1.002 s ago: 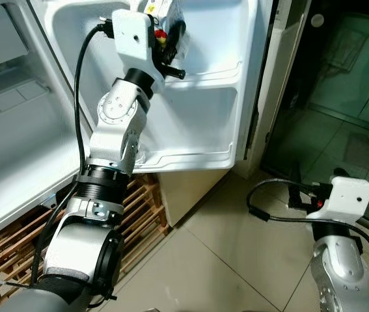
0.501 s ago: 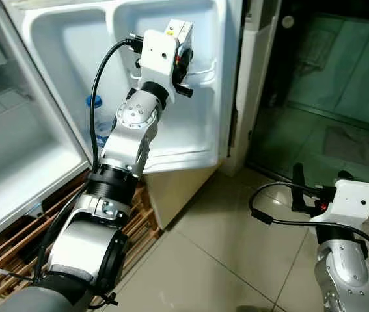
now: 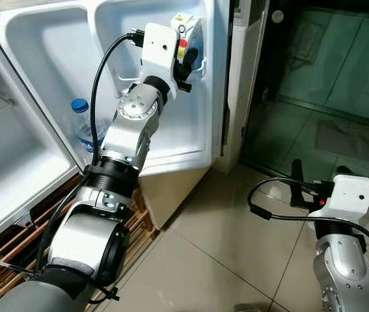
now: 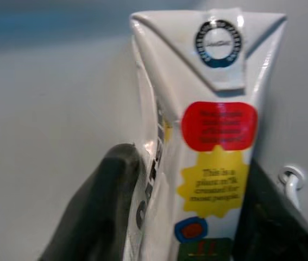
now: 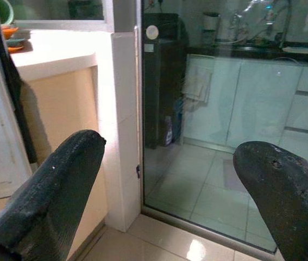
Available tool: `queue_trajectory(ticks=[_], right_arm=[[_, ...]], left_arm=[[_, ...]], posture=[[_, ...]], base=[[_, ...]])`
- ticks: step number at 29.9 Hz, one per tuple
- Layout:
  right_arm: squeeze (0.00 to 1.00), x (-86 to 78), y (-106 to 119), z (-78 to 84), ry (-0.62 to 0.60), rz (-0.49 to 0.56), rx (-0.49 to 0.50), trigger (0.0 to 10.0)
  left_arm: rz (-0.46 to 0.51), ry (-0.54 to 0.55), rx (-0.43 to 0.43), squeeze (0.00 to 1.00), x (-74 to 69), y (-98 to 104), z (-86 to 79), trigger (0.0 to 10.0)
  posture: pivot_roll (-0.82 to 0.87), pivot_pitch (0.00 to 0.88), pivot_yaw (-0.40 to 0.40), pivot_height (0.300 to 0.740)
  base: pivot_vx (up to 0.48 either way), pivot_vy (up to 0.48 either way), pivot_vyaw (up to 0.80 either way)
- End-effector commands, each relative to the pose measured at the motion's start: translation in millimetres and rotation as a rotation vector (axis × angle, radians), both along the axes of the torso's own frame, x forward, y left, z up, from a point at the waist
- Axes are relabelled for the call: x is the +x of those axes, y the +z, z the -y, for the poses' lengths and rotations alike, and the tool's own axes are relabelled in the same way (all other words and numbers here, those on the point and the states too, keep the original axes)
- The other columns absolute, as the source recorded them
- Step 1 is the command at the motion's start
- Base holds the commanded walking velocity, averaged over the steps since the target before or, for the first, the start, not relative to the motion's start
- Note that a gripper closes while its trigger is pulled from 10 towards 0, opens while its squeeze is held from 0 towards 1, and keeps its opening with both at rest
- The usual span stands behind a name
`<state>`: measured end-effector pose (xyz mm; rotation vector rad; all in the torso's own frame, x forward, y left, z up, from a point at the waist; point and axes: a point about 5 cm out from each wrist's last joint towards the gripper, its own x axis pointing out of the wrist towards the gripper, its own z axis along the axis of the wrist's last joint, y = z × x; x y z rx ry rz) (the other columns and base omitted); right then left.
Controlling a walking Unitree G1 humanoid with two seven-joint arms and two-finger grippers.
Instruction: Restocking fridge
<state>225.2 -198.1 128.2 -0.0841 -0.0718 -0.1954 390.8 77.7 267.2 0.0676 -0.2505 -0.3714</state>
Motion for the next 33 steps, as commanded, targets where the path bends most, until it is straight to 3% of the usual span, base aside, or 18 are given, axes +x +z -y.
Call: queue_trajectory(ticks=[1,7,13,21,23,24,33], right_arm=[[0.0,1.4,-0.2,0.1,0.0,-0.006,0.001,10.0],[0.0,1.6,-0.1,0.6,0.0,-0.008,-0.001,10.0],[0.0,1.5,-1.3,1.5,0.005,-0.014,-0.003,10.0],[0.0,2.6,-2.7,-0.7,0.022,-0.021,-0.003,10.0],[0.0,2.7,-3.3,-1.1,0.024,-0.023,-0.003,10.0],[0.0,2.6,-3.9,-1.4,0.027,-0.026,-0.002,10.0],[0.0,1.5,-6.9,-1.8,0.044,-0.041,-0.005,10.0]], left_arm=[[0.021,0.049,-0.013,1.0,3.4,14.2,-14.4,10.0],[0.003,0.073,-0.05,1.0,3.3,21.2,-25.0,10.0],[-0.073,-0.004,-0.173,1.0,-10.3,26.2,-16.0,10.0],[-0.154,-0.083,-0.136,1.0,-25.2,14.3,-1.5,10.0],[-0.162,-0.092,-0.124,0.96,-27.5,13.7,-0.3,10.0],[-0.169,-0.1,-0.121,0.0,-30.6,14.6,0.0,10.0],[-0.193,-0.097,-0.112,0.0,-45.0,17.2,-5.7,10.0]], posture=[[-0.3,0.0,0.121,0.736],[-0.3,0.0,0.12,0.736],[-0.29,0.0,0.109,0.736],[-0.27,0.0,0.102,0.736],[-0.26,0.0,0.1,0.736],[-0.26,0.0,0.097,0.736],[-0.24,0.0,0.075,0.736]], base=[[0.0,0.0,0.0],[0.0,0.0,0.0],[0.0,0.0,0.0],[0.0,0.0,0.0],[0.0,0.0,0.0],[0.0,0.0,0.0],[0.0,0.0,0.0]])
